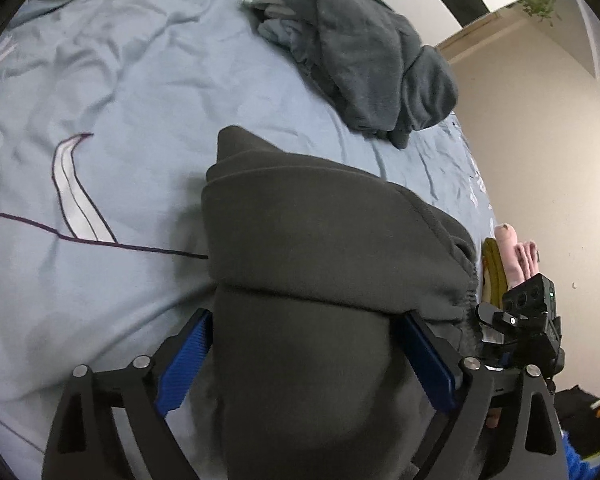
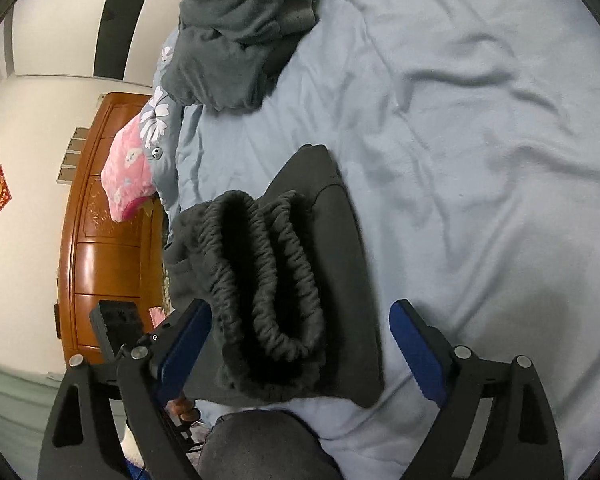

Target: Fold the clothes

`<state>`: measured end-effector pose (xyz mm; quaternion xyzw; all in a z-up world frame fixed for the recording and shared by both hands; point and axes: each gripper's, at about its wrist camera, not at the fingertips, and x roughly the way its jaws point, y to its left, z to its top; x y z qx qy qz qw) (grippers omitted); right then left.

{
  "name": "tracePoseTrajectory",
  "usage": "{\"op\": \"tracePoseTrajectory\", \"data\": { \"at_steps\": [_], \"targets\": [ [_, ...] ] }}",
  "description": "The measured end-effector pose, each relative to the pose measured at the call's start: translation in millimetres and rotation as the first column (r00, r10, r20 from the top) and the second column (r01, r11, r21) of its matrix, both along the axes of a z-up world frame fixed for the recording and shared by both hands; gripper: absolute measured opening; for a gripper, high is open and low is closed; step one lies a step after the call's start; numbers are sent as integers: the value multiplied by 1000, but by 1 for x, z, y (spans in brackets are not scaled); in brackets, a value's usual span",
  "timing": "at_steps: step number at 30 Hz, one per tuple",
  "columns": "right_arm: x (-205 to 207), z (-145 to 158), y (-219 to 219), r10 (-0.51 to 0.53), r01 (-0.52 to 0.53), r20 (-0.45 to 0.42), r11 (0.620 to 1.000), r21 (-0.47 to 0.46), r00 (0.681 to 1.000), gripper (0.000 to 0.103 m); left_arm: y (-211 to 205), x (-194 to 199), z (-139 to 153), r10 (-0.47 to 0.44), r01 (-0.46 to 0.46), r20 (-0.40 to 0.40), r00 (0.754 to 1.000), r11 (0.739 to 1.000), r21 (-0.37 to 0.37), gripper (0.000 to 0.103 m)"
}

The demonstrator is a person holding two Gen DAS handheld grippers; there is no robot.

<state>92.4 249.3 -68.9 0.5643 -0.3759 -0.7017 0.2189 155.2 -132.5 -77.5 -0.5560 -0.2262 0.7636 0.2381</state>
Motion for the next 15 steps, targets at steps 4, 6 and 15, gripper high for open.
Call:
{"op": "tracePoseTrajectory", "data": {
  "at_steps": [4, 6, 15],
  "targets": [
    [-12, -9, -8, 29, -29, 24, 999, 18, 999, 93, 0, -5, -9, 7, -8, 29, 1000, 1000, 20, 100],
    [-17, -14, -11, 41, -41, 45, 999, 13, 998, 100, -1, -4, -14, 14, -16, 43, 999, 999, 31, 102],
    [-28, -25, -22, 101, -101, 64, 995, -5, 993, 100, -9, -1, -32, 38, -47, 111, 993, 995, 83, 103]
  ]
}}
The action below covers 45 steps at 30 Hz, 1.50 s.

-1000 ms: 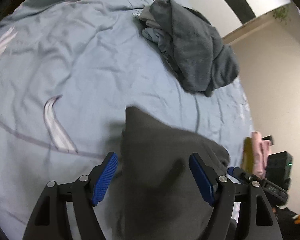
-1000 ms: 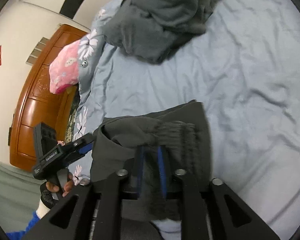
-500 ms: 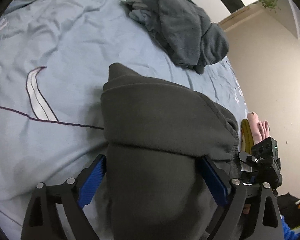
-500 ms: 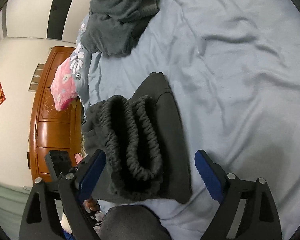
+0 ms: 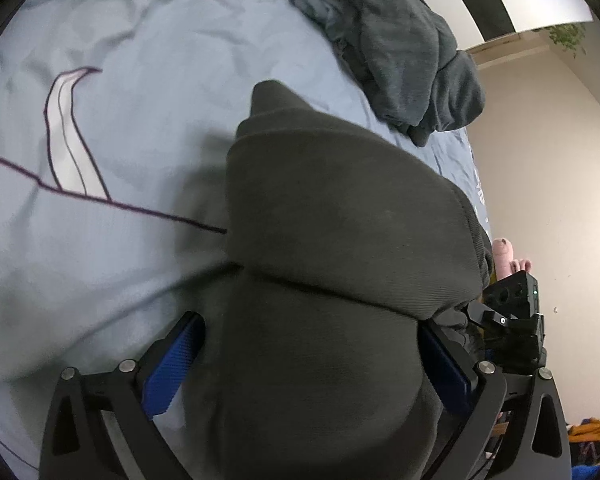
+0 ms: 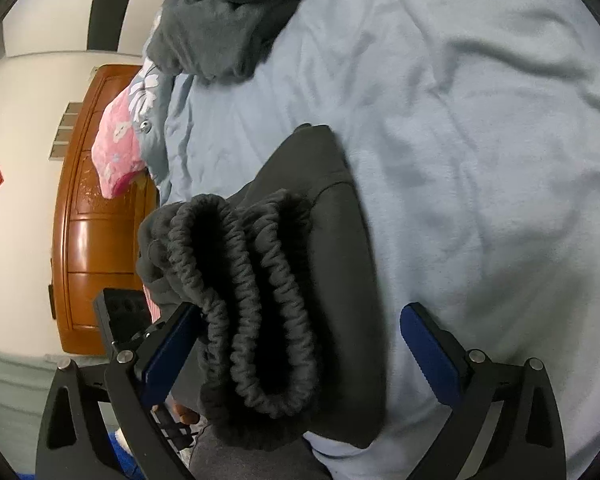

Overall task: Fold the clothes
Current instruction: 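Lift the folded sweatpants with both tools and carry them onto the pink towel stack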

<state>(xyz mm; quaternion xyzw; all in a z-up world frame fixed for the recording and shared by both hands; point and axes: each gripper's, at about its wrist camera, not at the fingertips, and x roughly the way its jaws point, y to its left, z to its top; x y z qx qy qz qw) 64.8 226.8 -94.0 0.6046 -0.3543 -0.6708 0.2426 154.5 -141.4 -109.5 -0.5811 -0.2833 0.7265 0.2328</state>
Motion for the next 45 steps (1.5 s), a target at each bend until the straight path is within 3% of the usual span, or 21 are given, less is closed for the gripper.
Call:
{"op": "tracePoseTrajectory", "data": {
  "at_steps": [6, 9, 13, 16, 22, 27, 31, 38, 43, 45],
  "targets": [
    [1, -2, 3, -15, 16, 20, 1000, -18, 1000, 97, 1, 2, 2, 23, -23, 9, 1000, 1000, -19, 103],
    [3, -3, 4, -29, 31, 28, 998, -63, 999, 74, 4, 7, 12, 23, -24, -21, 1000, 999, -32, 88],
    [7, 6, 6, -45, 46, 13, 996, -79, 999, 59, 11, 14, 31, 4, -9, -55, 998, 996, -89, 77],
    [14, 21, 12, -59, 57, -13, 993, -99, 998, 53, 18, 19, 50, 8, -19, -93, 996, 993, -115, 73],
    [32, 74, 41, -81, 64, -126, 989, -134, 989, 52, 51, 35, 113, -48, 18, -213, 976, 989, -144, 73],
    [49, 128, 107, -143, 112, -236, 984, -142, 961, 52, 122, 40, 167, -171, 132, -313, 934, 981, -144, 73],
    [71, 179, 194, -204, 186, -323, 979, -86, 924, 52, 212, 38, 195, -286, 266, -358, 889, 958, -105, 73],
    [105, 262, 342, -237, 295, -412, 952, 82, 880, 52, 378, 43, 233, -472, 503, -402, 785, 864, -32, 72],
    [111, 303, 431, -284, 382, -422, 909, 167, 861, 52, 480, 38, 244, -553, 607, -397, 733, 795, 13, 72],
    [109, 310, 458, -299, 406, -411, 892, 200, 861, 52, 511, 35, 243, -570, 625, -384, 726, 780, 24, 72]
  ]
}}
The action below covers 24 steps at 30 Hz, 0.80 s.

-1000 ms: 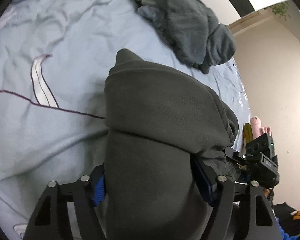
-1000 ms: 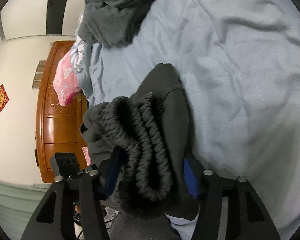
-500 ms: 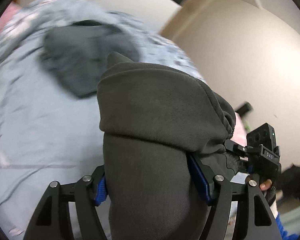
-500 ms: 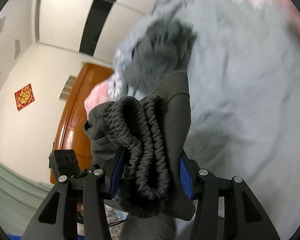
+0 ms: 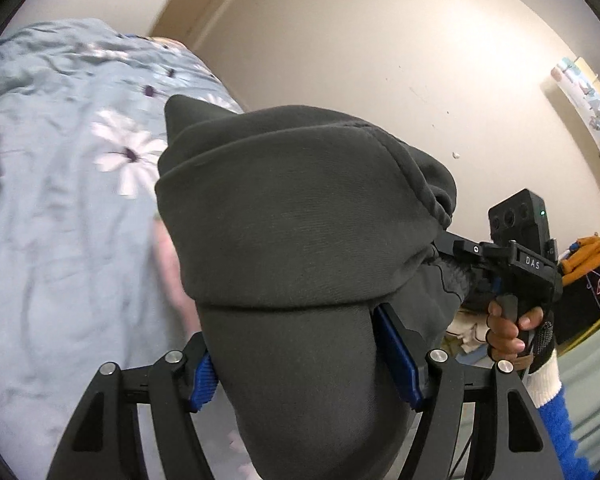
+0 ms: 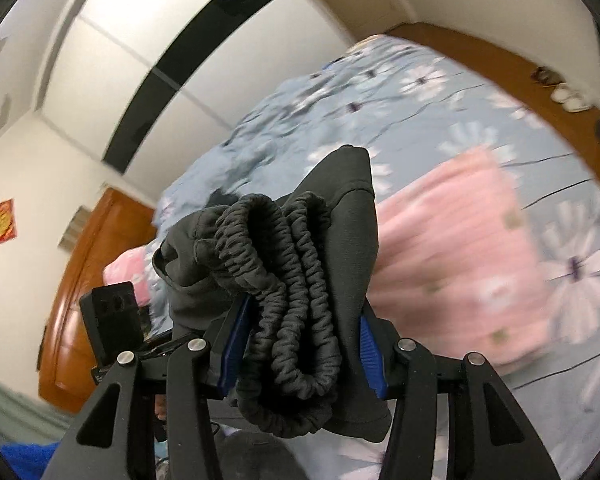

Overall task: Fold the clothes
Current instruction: 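Lift the folded sweatpants with both tools and carry them onto the pink towel stack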

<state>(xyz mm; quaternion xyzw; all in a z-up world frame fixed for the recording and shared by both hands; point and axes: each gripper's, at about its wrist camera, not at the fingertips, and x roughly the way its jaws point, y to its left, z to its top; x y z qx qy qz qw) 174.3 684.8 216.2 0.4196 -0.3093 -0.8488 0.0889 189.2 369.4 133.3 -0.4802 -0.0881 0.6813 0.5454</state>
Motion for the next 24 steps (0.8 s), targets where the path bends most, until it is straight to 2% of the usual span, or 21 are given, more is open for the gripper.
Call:
{"op": "tracePoseTrajectory", "data": {
  "at_steps": [4, 8, 15, 19, 20, 24],
  "targets": [
    [-14, 4, 43, -23, 21, 39, 998, 54, 999, 52, 39, -7, -14, -2, 2, 28, 1000, 1000, -10, 72],
    [-31, -15, 62, -26, 21, 68, 997, 71, 997, 52, 62, -15, -35, 11, -9, 41, 999, 999, -46, 72],
    [-49, -89, 92, -114, 113, 178, 993, 16, 977, 53, 83, -36, -70, 15, -9, 38, 999, 988, -154, 73],
    [-51, -101, 100, -150, 155, 159, 988, -19, 976, 54, 81, -46, -67, -4, 9, 34, 999, 989, -149, 74],
    [-51, -100, 100, -150, 155, 159, 988, -19, 976, 54, 95, -38, -67, -8, 12, 28, 1000, 989, -149, 74],
    [-53, -90, 98, -141, 141, 170, 990, 13, 975, 56, 75, -29, -52, -31, 28, -18, 999, 987, -159, 74]
  ]
}}
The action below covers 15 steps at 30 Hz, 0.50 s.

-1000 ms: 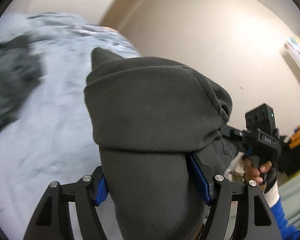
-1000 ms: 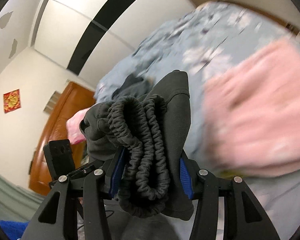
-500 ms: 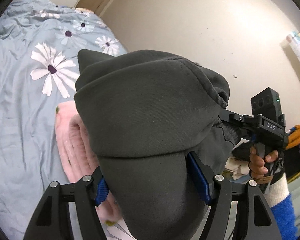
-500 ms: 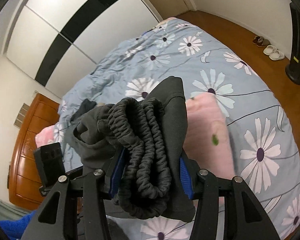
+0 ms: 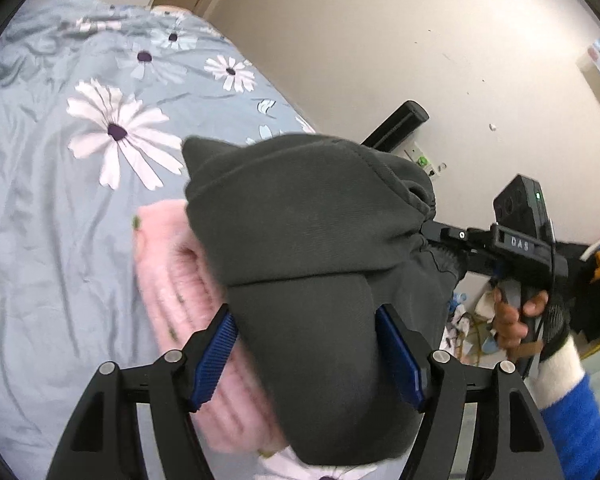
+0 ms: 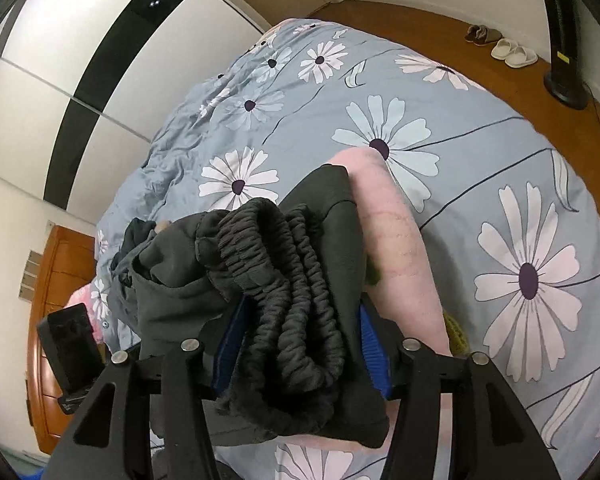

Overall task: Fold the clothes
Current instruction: 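Lift the folded sweatpants with both tools and carry them onto the pink towel stack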

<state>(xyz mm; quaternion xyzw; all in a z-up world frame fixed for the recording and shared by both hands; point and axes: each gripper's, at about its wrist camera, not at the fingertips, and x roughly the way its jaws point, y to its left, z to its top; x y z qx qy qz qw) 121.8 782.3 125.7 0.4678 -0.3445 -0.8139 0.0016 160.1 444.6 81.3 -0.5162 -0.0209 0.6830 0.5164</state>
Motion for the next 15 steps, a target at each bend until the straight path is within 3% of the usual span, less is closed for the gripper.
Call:
{"op": "tracePoseTrajectory", "data": {
  "at_steps": [8, 13, 15],
  "targets": [
    [16, 50, -3, -11, 15, -23, 986, 165, 1000, 56, -17, -5, 36, 17, -20, -182, 983, 1000, -12, 75],
    [23, 80, -46, 100, -61, -118, 953, 298, 988, 56, 6, -8, 60, -23, 23, -295, 955, 1000, -4, 75],
    [20, 78, -64, 166, -113, -130, 934, 340, 977, 56, 16, -4, 64, -49, 51, -334, 941, 999, -5, 75]
  ]
}}
